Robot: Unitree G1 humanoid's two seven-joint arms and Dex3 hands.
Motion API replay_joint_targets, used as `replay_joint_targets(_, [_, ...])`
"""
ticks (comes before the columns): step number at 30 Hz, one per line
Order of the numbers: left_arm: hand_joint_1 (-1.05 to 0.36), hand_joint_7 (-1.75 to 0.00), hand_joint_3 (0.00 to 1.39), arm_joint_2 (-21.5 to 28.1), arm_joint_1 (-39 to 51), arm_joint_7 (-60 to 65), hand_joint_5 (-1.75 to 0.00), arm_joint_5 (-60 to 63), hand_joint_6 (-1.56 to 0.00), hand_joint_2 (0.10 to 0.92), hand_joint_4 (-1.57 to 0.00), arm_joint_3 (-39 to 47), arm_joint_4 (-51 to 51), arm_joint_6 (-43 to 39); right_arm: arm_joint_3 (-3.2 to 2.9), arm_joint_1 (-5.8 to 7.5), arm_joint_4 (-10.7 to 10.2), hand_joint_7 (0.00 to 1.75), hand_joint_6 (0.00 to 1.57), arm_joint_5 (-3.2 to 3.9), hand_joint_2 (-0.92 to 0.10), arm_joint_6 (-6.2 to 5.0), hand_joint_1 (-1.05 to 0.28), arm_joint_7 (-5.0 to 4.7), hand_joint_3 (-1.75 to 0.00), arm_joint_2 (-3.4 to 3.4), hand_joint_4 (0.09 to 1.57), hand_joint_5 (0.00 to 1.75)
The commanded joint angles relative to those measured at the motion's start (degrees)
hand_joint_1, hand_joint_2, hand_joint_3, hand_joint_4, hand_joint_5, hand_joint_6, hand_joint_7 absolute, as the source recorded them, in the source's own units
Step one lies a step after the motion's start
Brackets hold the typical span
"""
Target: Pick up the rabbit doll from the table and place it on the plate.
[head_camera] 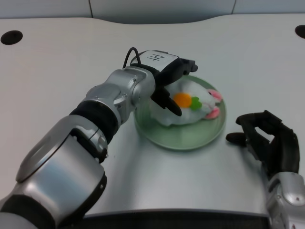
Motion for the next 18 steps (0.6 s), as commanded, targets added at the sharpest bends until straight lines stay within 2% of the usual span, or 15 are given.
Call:
replay_joint_targets(1, [-1.03,0.0,0.04,0.4,-1.3,-1.8,-0.02,0.7,-0.02,0.918,0.0,-0.8,0.6,0.4,-0.11,0.5,-0.4,1.13,0.86,0.78,-0.92,-0.16,-0.76,0.44,-0.13,0.38,0.86,0.89])
replay_joint_targets(4, [-1.05,0.0,0.06,0.5,-1.3,-2.2,0.0,0.1,0.0,0.921,0.0,-0.4,0.4,0.0,-0.1,0.41,0.1,1.13,0.87,0.68,-0.92,-0.65,-0.76,0.52,-0.13,0.33,0.86,0.89])
replay_joint_targets(6, [-1.05,0.0,0.08,0.6,-1.3,-2.4,0.0,-0.3,0.0,0.921,0.0,0.0,0.4,-0.3,-0.08,0.39,0.0,1.13,0.87,0.51,-0.92,-0.49,-0.77,0.28,-0.13,0.35,0.86,0.89])
replay_joint_targets(11, [-1.05,0.0,0.08,1.3,-0.9,-2.3,0.0,-1.3,0.0,0.921,0.0,1.0,-0.1,-1.5,-0.24,0.22,-0.1,1.12,0.87,0.75,-0.92,-0.03,-0.76,0.21,-0.13,0.44,0.86,0.89])
replay_joint_targets(15, [-1.05,0.0,0.09,2.7,-0.5,-3.0,0.0,-2.5,0.0,0.921,0.0,2.1,-0.8,-3.0,-0.31,-0.06,1.0,1.12,0.86,0.73,-0.92,-0.93,-0.76,0.61,-0.13,0.26,0.86,0.89])
replay_joint_targets(18, [-1.05,0.0,0.1,5.6,0.8,-3.9,0.0,-4.4,0.0,0.921,0.0,4.0,-3.0,-5.3,-0.32,-0.31,1.1,1.12,0.87,0.48,-0.92,-0.68,-0.76,0.13,-0.13,0.23,0.86,0.89])
